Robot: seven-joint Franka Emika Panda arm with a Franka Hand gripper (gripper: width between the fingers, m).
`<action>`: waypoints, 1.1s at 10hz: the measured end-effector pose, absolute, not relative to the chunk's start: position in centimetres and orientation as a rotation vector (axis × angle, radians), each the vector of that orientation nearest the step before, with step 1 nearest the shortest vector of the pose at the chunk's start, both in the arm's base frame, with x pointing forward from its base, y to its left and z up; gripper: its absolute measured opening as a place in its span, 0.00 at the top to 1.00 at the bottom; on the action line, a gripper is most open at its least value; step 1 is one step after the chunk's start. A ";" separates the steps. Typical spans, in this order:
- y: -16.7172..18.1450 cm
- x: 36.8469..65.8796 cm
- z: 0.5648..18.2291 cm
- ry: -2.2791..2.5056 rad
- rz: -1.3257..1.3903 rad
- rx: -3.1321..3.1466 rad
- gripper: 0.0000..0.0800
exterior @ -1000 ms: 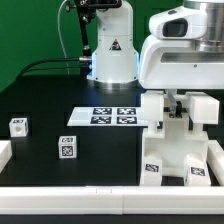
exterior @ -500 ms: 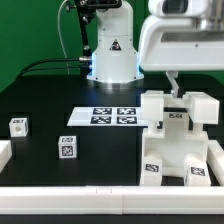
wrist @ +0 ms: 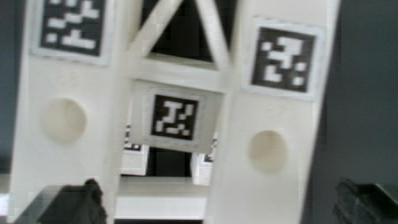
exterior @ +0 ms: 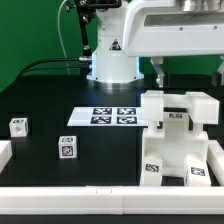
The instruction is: Assemble chair
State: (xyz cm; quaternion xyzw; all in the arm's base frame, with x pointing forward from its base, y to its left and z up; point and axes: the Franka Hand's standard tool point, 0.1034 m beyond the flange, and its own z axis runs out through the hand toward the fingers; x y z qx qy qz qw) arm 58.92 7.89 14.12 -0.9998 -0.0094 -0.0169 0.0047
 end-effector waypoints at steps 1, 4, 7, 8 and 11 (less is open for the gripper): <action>7.8 58.8 13.4 -0.029 -0.073 -3.134 0.19; 8.1 58.7 11.3 -0.033 -0.100 -3.142 0.19; 8.1 58.6 11.0 -0.033 -0.093 -3.144 0.19; 8.1 58.6 11.0 -0.032 -0.093 -3.144 0.19; 7.9 58.9 10.6 -0.030 -0.090 -3.147 0.19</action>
Offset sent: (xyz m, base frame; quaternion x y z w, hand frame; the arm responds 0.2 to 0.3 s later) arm 0.0005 0.0023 -0.0259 -0.0137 0.0251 0.0002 0.9996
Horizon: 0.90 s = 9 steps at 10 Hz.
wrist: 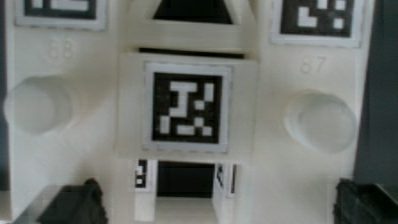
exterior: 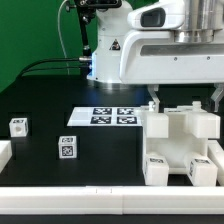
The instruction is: Assemble chair
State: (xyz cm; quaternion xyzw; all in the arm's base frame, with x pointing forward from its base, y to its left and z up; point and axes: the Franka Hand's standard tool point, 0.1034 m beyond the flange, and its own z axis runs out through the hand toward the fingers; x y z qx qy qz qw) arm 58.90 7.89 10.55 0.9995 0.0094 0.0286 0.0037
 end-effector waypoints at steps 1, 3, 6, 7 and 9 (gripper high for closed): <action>7.8 59.4 10.3 0.027 0.096 3.130 0.19; 7.6 60.2 10.1 0.024 0.117 3.127 0.19; 7.5 60.3 10.2 0.020 0.113 3.128 0.19; 7.5 60.2 10.8 0.018 0.096 3.131 0.19; 7.5 60.0 12.8 0.026 0.041 3.141 0.19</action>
Offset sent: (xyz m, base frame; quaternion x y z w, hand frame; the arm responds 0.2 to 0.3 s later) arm 0.0085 -0.0039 -0.0004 0.0156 -0.0158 0.0039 0.9997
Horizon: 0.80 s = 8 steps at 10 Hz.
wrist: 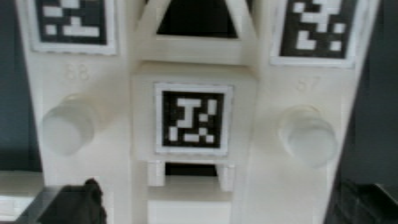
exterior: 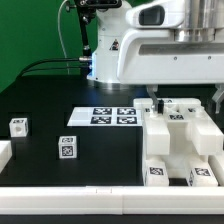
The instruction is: Assemble chair
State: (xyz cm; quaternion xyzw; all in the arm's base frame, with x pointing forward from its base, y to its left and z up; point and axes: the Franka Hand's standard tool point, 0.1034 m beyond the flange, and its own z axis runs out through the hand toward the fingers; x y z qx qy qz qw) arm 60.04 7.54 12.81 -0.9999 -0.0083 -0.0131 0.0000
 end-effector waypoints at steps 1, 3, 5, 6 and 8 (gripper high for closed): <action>7.0 59.7 14.2 -0.045 -0.002 -3.134 0.19; 6.7 59.6 15.2 -0.042 0.008 -3.129 0.19; 6.7 59.5 15.0 -0.041 0.013 -3.130 0.19; 6.2 59.3 14.9 -0.092 0.019 -3.122 0.19; 1.0 58.6 14.6 -0.193 0.037 -3.096 0.19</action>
Offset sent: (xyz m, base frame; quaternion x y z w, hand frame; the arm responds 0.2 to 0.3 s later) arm 0.0000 0.0000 0.0000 0.0000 0.0000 0.0000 1.0000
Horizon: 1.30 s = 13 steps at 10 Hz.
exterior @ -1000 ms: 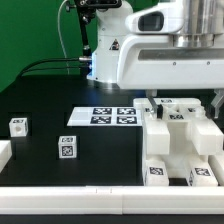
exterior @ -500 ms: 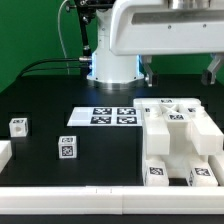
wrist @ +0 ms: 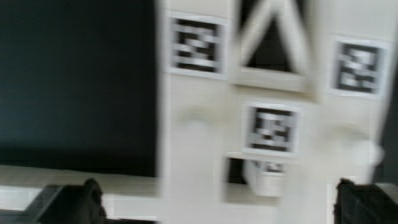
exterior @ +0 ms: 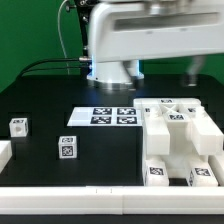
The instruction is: Assemble chair
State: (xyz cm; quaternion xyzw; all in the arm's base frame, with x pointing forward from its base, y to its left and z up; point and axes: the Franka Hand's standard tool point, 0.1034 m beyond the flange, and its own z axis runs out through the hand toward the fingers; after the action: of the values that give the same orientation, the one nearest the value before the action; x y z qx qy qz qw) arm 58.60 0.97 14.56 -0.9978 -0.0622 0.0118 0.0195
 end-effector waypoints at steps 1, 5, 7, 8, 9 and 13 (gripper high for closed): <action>-1.4 58.4 14.3 -0.211 0.045 -3.098 0.19; -3.1 58.4 14.0 -0.197 0.058 -3.097 0.19; -4.2 57.9 12.8 -0.200 0.078 -3.073 0.19; -5.8 57.3 12.0 -0.170 0.085 -3.040 0.19; -7.3 56.7 10.9 -0.199 0.070 -3.044 0.19; -8.5 55.5 8.7 -0.208 0.045 -3.059 0.19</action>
Offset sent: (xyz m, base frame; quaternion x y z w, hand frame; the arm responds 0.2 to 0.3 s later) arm 0.0000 0.0000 0.0000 0.0000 0.0000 0.0000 1.0000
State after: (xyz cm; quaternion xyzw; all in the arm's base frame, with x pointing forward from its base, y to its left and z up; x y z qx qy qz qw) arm 55.51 -8.47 8.68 -0.9969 -0.0679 0.0147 0.0377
